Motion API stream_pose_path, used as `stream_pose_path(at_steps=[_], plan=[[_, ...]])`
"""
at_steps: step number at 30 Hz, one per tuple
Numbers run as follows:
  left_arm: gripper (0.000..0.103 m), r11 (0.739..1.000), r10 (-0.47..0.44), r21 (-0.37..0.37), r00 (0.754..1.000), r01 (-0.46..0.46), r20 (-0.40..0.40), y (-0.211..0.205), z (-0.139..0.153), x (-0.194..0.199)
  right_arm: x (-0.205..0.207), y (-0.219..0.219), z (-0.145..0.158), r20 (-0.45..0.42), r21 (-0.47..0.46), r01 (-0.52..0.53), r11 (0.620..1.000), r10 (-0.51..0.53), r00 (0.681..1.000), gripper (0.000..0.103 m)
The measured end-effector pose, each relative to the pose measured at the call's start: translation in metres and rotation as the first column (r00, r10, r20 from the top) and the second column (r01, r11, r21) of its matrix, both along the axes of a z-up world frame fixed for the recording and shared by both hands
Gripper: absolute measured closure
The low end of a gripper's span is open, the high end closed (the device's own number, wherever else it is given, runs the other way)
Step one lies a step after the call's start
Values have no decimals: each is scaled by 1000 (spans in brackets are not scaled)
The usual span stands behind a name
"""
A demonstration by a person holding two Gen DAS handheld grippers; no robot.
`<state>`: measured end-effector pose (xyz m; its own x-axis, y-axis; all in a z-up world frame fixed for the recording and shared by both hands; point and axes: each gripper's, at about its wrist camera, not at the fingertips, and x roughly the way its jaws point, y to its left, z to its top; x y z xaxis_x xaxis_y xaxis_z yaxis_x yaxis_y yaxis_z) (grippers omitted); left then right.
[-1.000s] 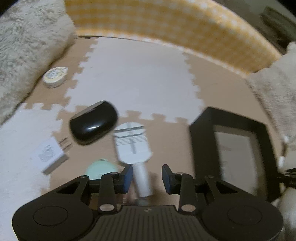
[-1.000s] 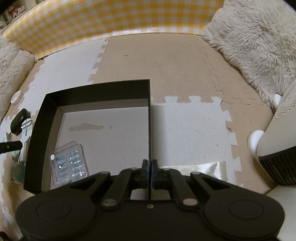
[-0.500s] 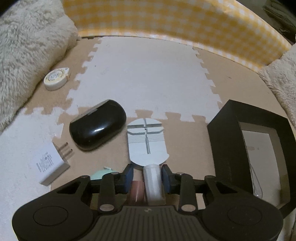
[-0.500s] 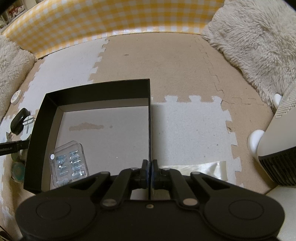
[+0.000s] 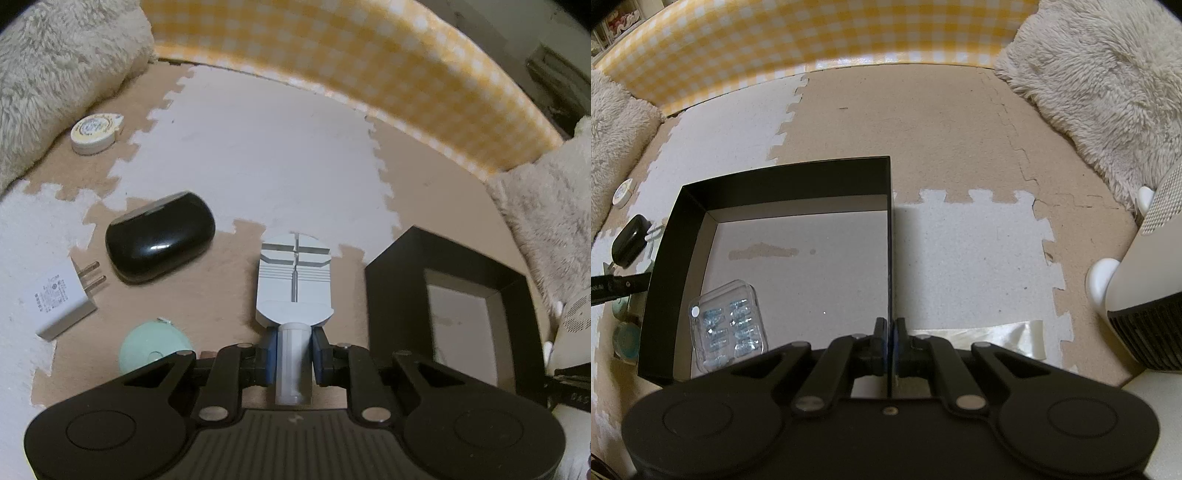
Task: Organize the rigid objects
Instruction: 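Carry the white strap tool into the black box and release it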
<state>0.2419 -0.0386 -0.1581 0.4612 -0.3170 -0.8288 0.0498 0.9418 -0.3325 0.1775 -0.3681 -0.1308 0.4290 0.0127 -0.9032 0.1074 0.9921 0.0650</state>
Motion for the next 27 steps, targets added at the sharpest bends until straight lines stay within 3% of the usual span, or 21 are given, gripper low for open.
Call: stream_pose_path(at_steps=[5, 11, 16, 27], plan=[[82, 1000, 1, -20, 996, 1, 88, -3, 25, -6, 0, 0, 0, 0, 0, 0, 1000, 0, 1000, 99], [82, 987, -81, -124, 987, 99, 141, -26, 50, -19, 0, 0, -1, -1, -2, -1, 1000, 1, 1000, 99], [82, 963, -150, -208, 981, 173, 124, -59, 43, -29, 0, 1, -1, -6, -7, -4, 1000, 4, 1000, 99], [82, 943, -212, -248, 975, 222, 66, -113, 14, -36, 1, 0, 0, -9, 0, -2, 1000, 2, 1000, 99]])
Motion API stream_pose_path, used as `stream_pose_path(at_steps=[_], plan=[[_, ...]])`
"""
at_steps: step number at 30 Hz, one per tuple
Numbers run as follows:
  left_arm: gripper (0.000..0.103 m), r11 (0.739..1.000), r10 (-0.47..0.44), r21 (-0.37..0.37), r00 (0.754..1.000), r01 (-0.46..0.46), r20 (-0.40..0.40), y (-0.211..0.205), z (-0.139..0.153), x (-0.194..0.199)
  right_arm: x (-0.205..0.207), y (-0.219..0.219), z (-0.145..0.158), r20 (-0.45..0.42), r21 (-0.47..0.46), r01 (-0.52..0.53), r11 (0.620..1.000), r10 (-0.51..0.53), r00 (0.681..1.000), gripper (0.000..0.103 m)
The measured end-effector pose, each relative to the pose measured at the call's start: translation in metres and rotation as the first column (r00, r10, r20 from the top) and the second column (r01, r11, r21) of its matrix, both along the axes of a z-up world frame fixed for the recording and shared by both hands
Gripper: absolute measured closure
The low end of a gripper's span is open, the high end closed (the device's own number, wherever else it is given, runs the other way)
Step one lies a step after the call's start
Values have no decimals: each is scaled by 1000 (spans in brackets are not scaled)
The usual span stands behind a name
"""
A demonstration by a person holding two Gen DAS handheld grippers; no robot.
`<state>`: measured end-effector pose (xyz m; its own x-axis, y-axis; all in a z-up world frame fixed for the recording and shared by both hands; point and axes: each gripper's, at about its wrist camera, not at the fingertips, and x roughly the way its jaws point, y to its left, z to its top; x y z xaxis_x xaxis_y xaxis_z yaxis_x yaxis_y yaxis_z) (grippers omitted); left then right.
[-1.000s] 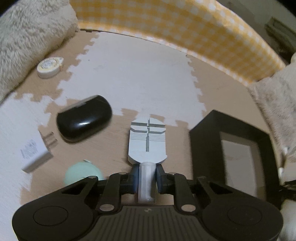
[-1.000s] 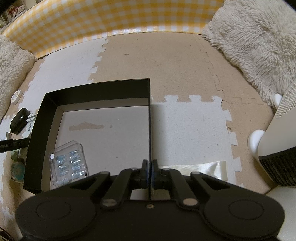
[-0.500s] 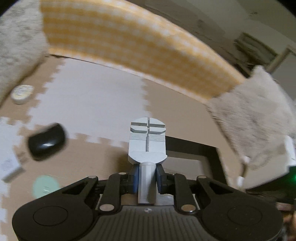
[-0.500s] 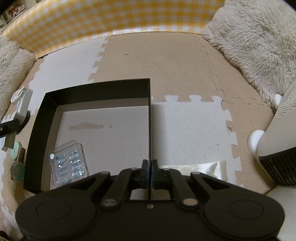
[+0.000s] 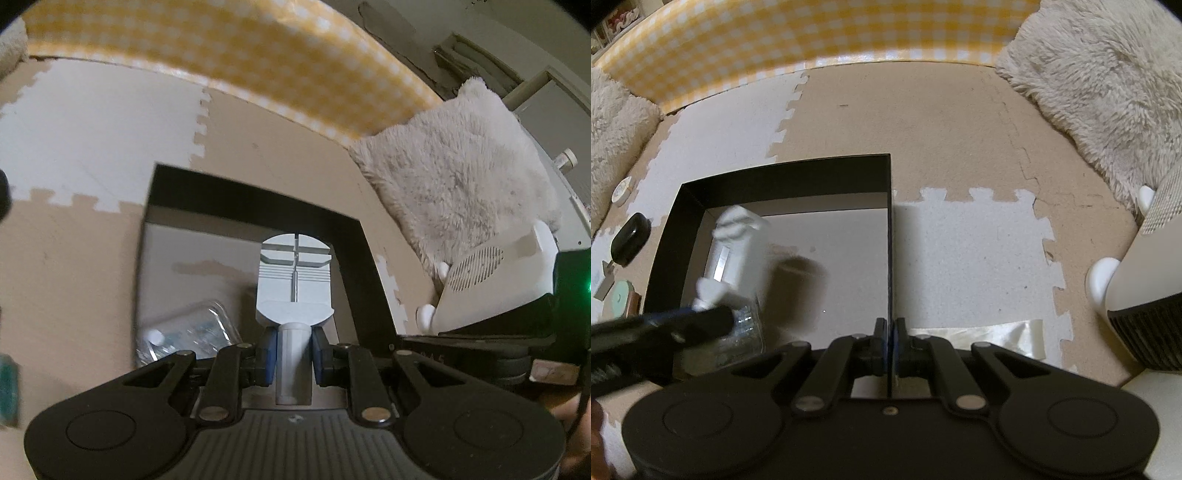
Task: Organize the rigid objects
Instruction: 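Carry the white strap tool into the black box and release it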
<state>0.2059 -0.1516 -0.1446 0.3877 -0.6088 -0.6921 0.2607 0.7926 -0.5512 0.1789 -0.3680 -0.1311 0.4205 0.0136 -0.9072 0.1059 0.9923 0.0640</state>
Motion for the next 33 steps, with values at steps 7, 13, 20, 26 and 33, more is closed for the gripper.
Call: stream_pose_path(at_steps=[7, 13, 20, 26, 33], plan=[[82, 999, 37, -3, 999, -37, -6, -13, -11, 0, -3, -3, 5, 15, 19, 9, 1000, -10, 1000, 99], [66, 998, 25, 55, 999, -23, -22, -21, -21, 0, -3, -3, 4, 11, 18, 8, 1000, -8, 1000, 99], [36, 995, -46, 90, 999, 48, -20, -28, -14, -9, -3, -3, 5, 11, 23, 8, 1000, -8, 1000, 99], [17, 988, -90, 128, 996, 89, 4, -33, -4, -20, -3, -3, 5, 11, 29, 10, 1000, -11, 1000, 99], [6, 979, -153, 137, 988, 148, 26, -36, 6, -30, -5, -8, 7, 18, 52, 19, 998, -20, 1000, 99]])
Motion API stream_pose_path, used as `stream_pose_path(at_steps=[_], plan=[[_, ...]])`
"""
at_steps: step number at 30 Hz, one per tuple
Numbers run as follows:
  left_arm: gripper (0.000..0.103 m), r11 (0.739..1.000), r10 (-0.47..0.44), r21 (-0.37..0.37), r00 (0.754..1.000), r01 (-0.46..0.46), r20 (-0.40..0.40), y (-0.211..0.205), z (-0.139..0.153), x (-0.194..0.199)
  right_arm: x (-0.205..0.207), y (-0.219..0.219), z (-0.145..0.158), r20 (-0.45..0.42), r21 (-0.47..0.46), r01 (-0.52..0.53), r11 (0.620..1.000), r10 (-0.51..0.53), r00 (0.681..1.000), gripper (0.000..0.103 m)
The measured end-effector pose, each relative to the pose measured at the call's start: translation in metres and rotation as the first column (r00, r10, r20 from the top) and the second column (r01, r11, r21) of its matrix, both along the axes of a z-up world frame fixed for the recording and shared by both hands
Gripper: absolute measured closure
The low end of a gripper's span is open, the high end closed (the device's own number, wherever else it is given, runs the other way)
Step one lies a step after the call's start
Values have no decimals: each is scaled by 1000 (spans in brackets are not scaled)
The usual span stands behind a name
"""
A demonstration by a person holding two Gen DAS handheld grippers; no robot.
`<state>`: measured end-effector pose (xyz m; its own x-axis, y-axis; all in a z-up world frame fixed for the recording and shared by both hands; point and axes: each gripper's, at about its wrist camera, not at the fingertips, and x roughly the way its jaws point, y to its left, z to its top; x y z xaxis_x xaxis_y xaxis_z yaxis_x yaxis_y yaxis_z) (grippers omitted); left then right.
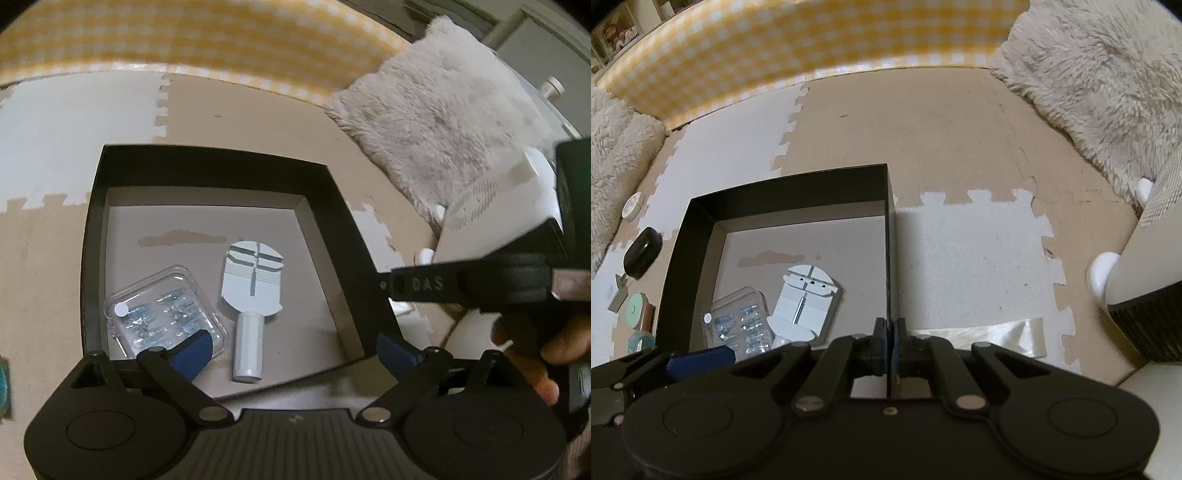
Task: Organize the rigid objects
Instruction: 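Carry the white strap tool into the black box and release it, then move the left gripper to the black earbud case and grasp it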
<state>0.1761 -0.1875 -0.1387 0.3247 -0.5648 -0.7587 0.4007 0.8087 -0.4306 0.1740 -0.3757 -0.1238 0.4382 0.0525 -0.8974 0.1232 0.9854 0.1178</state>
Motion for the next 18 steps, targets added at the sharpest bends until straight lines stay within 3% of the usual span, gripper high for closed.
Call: stream_pose_path(at_steps=[10, 18], plan=[[0, 992, -83, 108, 987, 68, 137, -4, 27, -21, 0, 0, 0, -5, 3, 2, 1000, -2, 1000, 99], [0, 980, -138, 176, 959, 95, 248, 6, 57, -29, -1, 2, 0, 2, -18, -20, 1000, 20, 1000, 99]])
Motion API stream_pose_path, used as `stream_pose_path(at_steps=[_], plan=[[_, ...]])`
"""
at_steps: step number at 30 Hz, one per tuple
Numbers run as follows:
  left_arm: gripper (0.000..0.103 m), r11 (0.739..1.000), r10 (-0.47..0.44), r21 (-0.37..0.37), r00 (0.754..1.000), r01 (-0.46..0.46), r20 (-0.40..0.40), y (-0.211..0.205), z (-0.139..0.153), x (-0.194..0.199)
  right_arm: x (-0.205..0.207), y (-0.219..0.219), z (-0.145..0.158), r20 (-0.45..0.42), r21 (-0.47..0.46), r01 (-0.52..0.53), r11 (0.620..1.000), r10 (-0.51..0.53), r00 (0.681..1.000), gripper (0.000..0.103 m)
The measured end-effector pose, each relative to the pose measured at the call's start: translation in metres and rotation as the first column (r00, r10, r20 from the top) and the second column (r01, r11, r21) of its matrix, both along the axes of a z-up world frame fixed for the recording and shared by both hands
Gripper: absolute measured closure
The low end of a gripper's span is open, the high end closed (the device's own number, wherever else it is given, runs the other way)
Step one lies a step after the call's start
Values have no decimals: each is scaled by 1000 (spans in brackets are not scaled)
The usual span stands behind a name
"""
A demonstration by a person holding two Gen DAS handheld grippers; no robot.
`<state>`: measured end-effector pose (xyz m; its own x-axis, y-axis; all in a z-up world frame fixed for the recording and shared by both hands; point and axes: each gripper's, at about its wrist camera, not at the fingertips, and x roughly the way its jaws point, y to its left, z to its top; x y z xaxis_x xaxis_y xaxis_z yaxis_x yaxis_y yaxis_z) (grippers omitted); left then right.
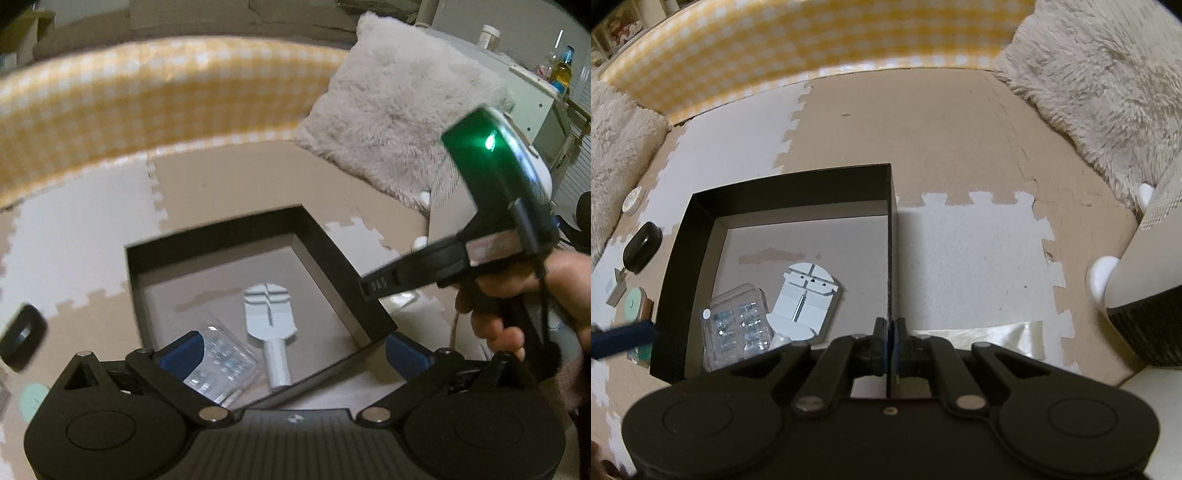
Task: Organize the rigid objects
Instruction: 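Move the left gripper to the black earbud case and grasp it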
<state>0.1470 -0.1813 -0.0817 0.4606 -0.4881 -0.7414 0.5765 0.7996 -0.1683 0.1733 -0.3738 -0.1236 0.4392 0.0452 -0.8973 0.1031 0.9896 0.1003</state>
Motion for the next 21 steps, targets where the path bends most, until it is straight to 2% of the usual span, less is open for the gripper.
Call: stream_pose_path(at_steps=[6, 13, 16, 21], plan=[[0, 1000, 15, -16, 997, -14, 79, 26, 26, 3, -1, -2, -1, 6, 10, 8, 1000, -8, 1000, 99], [0, 995, 98, -24, 991, -96, 91, 71, 37, 18, -1, -1, -1, 12, 6, 10, 1000, -10, 1000, 99], [0, 986, 168, -15, 981, -168, 101, 92, 34, 29, 0, -1, -1, 5, 2, 7, 1000, -7, 1000, 99], [0, 949, 315, -42, 947, -313, 57, 129, 21, 56, 1, 0, -2, -3, -2, 5, 1000, -5, 1000, 99]])
